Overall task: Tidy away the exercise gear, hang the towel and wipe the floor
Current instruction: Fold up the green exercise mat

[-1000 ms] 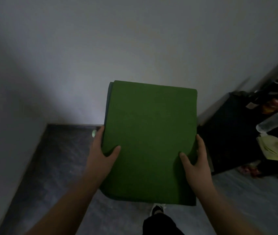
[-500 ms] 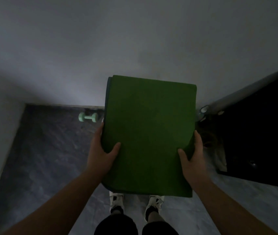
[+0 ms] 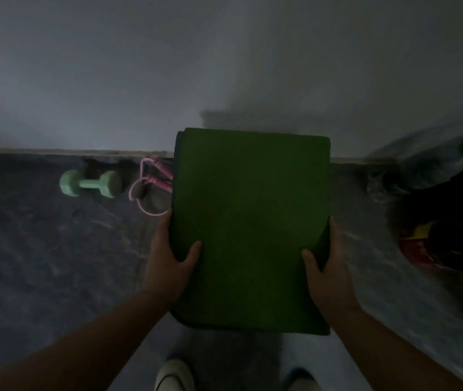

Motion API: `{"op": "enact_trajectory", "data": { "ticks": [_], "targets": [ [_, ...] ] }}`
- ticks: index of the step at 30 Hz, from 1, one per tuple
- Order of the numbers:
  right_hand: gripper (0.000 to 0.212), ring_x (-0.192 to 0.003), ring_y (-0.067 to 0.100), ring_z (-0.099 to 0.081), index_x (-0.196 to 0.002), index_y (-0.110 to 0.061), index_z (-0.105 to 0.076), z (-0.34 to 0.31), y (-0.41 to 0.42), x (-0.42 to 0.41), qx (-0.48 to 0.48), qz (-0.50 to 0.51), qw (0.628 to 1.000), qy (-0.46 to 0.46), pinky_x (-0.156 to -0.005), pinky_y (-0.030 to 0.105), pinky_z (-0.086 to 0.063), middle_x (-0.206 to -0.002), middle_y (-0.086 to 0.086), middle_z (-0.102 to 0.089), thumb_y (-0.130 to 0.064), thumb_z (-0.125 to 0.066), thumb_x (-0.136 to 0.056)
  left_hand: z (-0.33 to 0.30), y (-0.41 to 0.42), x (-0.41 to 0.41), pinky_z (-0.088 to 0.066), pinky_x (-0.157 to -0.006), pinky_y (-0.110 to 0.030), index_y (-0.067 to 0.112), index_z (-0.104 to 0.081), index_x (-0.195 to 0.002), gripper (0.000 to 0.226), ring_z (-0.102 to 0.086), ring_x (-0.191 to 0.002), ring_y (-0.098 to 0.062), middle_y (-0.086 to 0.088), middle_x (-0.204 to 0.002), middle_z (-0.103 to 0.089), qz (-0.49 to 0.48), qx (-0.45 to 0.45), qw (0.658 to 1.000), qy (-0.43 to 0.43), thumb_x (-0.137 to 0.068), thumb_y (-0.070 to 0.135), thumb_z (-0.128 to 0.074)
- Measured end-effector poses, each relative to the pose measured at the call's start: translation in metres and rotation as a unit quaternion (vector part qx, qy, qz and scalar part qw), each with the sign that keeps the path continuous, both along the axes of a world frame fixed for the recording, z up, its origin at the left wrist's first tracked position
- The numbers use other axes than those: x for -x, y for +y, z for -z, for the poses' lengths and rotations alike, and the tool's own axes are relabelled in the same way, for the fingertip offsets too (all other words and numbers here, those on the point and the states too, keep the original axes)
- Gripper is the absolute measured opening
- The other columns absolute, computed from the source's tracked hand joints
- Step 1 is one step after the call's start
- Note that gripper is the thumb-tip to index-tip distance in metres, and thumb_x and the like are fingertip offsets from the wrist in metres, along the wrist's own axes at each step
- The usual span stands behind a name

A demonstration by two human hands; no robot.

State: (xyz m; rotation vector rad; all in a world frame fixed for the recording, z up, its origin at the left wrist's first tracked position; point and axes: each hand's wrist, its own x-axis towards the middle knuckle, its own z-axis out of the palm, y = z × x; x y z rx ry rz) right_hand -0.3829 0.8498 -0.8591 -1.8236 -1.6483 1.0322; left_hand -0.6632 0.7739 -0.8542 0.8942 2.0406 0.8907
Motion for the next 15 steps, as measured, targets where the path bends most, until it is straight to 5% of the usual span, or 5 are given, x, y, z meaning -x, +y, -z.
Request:
{"op": "enact_trajectory", "data": {
  "ticks": [4,8,15],
  "targets": [
    [0.079,-0.148,0.023,-0.025,-0.156,-0.022,-0.024,0.107,0.006,0.006,-0.031,-0.006,0.999,-0.032,-0.121,0.049,-0.022,-0.16,0.006,-0.031,-0.036,-0.064,-0.09,0.088,0.008,0.013,-0.04,-0.111,-0.043,0.031,-0.023,-0.153,0.087,-0.042,-0.133,-0.012,0.003,-0.152,-0.039,0.017,0.002,1.0,0.004,-0.084,0.026,-0.076],
    [0.078,-0.147,0.025,-0.025,-0.156,-0.016,-0.024,0.175,0.011,0.013,-0.065,-0.025,0.995,-0.067,-0.122,0.047,-0.019,-0.16,0.008,-0.03,-0.044,-0.055,-0.089,0.153,0.009,0.023,-0.039,-0.112,-0.044,0.03,-0.022,-0.154,0.091,-0.042,-0.135,-0.016,0.0,-0.153,-0.039,0.025,0.03,0.999,0.028,-0.082,0.029,-0.078],
    [0.082,-0.147,0.031,-0.025,-0.156,-0.016,-0.024,0.23,0.04,0.024,-0.064,-0.012,0.991,-0.116,-0.122,0.046,-0.015,-0.159,0.013,-0.029,-0.026,-0.07,-0.089,0.207,0.033,0.031,-0.032,-0.116,-0.041,0.024,-0.016,-0.156,0.092,-0.036,-0.141,-0.021,-0.005,-0.157,-0.033,0.044,0.069,0.996,0.047,-0.085,0.035,-0.074]
  ]
}}
